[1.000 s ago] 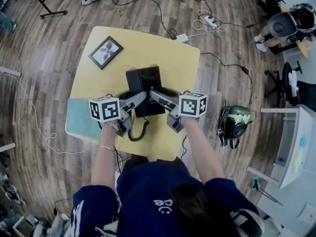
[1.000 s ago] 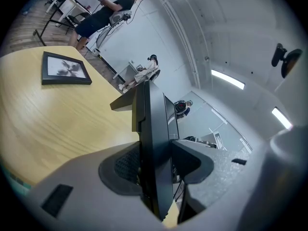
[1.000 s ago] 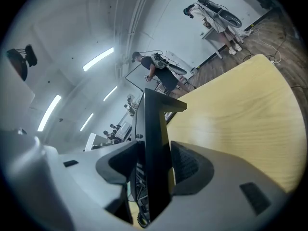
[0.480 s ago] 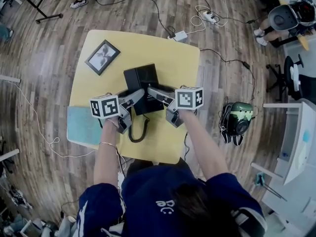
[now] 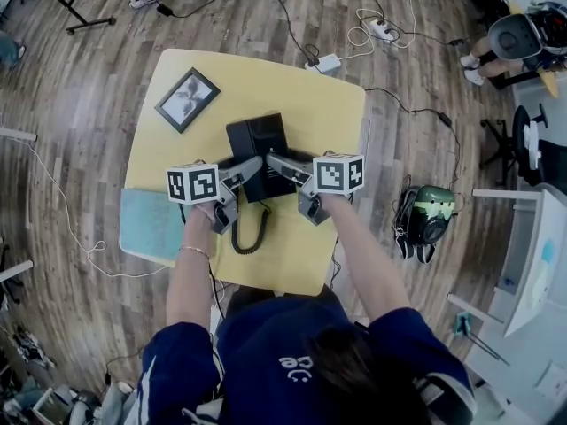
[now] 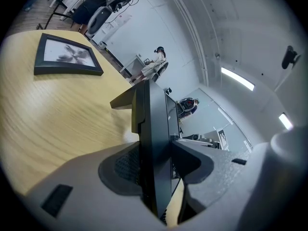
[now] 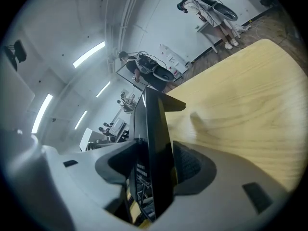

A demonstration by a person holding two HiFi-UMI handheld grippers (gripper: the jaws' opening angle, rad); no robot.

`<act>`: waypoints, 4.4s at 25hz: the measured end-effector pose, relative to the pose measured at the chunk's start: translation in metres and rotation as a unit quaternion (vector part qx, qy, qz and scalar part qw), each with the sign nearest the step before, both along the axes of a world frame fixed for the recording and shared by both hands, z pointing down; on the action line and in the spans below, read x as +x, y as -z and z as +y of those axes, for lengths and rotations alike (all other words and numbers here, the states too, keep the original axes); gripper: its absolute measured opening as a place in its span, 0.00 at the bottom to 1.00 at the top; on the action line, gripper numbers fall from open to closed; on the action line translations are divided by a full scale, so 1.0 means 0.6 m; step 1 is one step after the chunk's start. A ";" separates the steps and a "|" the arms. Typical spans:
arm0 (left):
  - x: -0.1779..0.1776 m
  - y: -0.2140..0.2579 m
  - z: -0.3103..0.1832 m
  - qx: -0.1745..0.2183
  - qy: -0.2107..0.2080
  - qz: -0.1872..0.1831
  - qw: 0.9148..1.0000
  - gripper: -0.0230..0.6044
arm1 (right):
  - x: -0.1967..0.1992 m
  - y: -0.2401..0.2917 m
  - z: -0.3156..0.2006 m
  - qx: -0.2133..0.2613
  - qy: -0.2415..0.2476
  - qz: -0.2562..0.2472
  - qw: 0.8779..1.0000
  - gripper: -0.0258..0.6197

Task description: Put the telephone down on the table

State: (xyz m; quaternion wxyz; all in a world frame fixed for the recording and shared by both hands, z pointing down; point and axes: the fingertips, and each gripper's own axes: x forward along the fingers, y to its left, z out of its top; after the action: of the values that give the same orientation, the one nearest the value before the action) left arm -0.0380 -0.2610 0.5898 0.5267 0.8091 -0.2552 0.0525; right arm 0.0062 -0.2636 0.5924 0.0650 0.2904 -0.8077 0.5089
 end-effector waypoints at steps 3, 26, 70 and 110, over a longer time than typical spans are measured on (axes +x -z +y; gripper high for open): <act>0.001 -0.006 -0.001 -0.002 -0.001 0.000 1.000 0.35 | 0.002 -0.008 -0.001 -0.001 -0.001 0.005 1.000 0.40; 0.005 -0.024 -0.008 0.016 0.017 -0.035 0.999 0.36 | 0.010 -0.024 -0.011 0.022 -0.009 0.055 0.998 0.55; -0.044 0.221 0.198 0.340 0.125 -0.254 0.897 0.42 | 0.093 0.201 0.191 0.289 -0.113 0.238 0.920 0.64; -0.018 0.251 0.259 0.370 0.121 -0.225 0.893 0.04 | 0.051 0.225 0.263 0.320 -0.085 0.285 0.900 0.05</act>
State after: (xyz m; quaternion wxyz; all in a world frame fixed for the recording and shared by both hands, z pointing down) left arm -0.0485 -0.1056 0.4393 0.1204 0.8747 -0.4641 0.0707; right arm 0.0370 -0.1056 0.4576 0.1527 0.4963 -0.8458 0.1224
